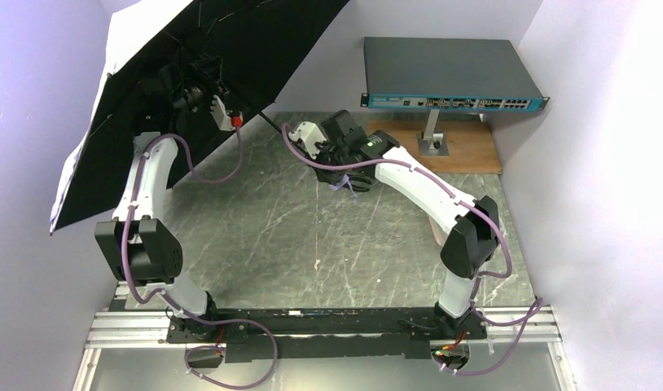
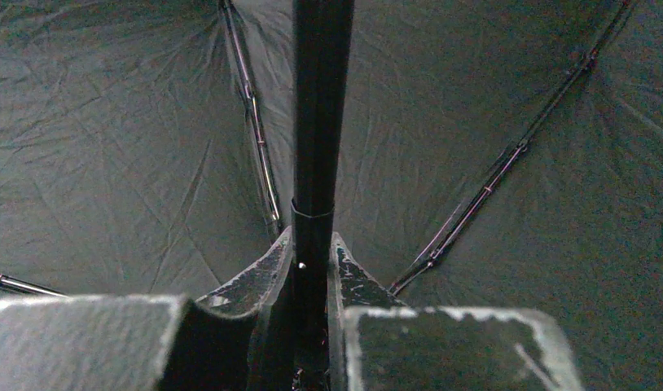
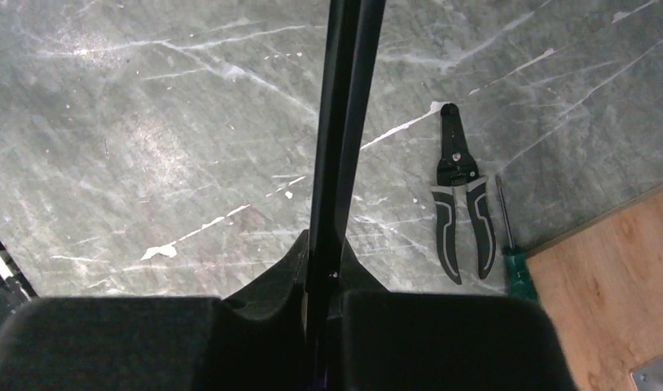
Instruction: Open the umbrella
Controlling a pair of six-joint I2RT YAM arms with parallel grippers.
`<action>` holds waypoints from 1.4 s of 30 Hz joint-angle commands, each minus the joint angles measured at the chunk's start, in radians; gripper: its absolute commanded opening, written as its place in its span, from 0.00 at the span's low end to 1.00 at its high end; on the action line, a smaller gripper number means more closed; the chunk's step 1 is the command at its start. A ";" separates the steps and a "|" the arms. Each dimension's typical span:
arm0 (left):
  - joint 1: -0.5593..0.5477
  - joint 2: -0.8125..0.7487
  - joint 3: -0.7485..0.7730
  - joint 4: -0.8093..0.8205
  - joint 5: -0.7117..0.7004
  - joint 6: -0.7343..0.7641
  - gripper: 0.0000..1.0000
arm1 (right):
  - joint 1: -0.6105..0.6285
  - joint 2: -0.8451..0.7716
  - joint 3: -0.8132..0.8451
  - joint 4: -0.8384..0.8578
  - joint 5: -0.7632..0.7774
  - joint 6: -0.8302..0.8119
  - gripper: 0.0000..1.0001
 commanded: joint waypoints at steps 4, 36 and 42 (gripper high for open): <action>0.323 0.034 0.185 0.481 -0.661 0.154 0.00 | 0.008 -0.071 -0.114 -0.691 -0.082 -0.282 0.00; -0.196 -0.656 -0.829 0.103 -0.165 -0.020 0.55 | 0.027 0.158 0.437 -0.219 -0.368 -0.047 0.00; -0.198 -0.613 -0.774 0.204 -0.403 -0.091 0.48 | 0.028 0.099 0.351 -0.232 -0.326 -0.082 0.00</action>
